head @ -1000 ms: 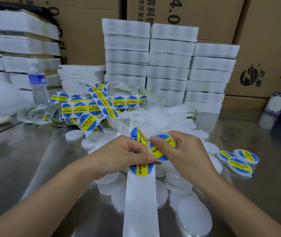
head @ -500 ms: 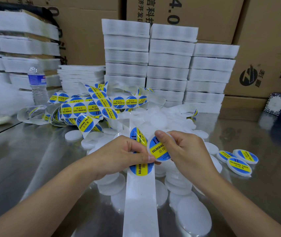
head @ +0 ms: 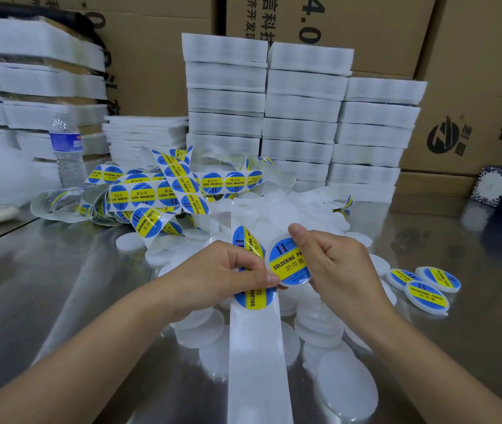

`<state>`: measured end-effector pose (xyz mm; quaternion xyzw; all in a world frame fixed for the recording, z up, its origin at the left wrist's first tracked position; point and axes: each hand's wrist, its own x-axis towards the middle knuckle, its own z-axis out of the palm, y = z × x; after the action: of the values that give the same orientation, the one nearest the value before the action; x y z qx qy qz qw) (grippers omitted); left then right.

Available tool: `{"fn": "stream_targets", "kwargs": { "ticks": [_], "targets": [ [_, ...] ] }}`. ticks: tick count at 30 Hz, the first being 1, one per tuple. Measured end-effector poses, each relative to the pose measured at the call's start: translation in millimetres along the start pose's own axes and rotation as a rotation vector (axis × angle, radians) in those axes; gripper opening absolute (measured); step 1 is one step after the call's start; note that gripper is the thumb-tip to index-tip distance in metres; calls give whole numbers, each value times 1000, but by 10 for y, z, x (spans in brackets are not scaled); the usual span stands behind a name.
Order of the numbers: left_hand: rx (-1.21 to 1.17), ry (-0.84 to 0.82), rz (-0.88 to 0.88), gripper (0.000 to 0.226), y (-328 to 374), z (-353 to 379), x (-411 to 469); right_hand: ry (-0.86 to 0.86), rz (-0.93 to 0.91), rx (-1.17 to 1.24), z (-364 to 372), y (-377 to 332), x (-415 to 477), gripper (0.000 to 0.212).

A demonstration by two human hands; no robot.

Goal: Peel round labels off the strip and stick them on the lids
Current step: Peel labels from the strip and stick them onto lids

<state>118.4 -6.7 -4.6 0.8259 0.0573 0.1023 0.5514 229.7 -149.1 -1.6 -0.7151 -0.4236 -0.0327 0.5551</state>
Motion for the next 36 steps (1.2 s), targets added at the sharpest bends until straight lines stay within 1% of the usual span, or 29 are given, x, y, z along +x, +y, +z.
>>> {"fn": "stream_targets", "kwargs": {
  "ticks": [2,4,5,7,8,9,11,13,17,19,23,25,26,28,30,32,34,36],
  "targets": [
    [24,10,-3,23,-10,0,3,-5,-31,-86,-23,10,9,47],
    [-1,9,11,21,8,14,-8,-14,-121,-267,-62,30,24,33],
    [-19,22,19,21,18,18,-10,-48,-182,-364,-78,30,22,38],
    [-20,88,21,23,19,10,-5,-114,-323,-443,-89,49,20,70],
    [-9,126,17,18,12,4,4,-131,-382,-461,-91,49,16,80],
    [0,159,9,12,7,1,12,-134,-431,-484,-86,59,9,87],
    [18,207,-5,11,3,7,25,-102,-482,-537,-73,85,0,91],
    [35,233,-11,12,14,22,27,-69,-494,-546,-64,76,3,85],
    [69,234,0,18,12,28,23,-93,-513,-538,-78,74,14,59],
    [86,231,6,18,10,27,19,-125,-474,-484,-77,67,10,54],
    [137,203,34,19,9,23,11,-142,-460,-465,-81,45,-6,61],
    [132,198,63,21,11,39,6,-173,-413,-449,-92,19,-4,61],
    [129,202,87,21,12,51,8,-172,-391,-443,-102,15,2,60],
    [103,233,131,17,14,66,20,-92,-344,-432,-138,21,42,60],
    [36,265,153,14,9,61,21,32,-237,-446,-228,50,117,59],
    [21,290,166,20,5,47,26,109,-85,-518,-373,125,209,61],
    [44,329,177,24,-2,35,33,151,76,-658,-537,234,285,63],
    [52,368,189,30,-5,22,36,148,252,-841,-700,360,332,61]
  ]
}}
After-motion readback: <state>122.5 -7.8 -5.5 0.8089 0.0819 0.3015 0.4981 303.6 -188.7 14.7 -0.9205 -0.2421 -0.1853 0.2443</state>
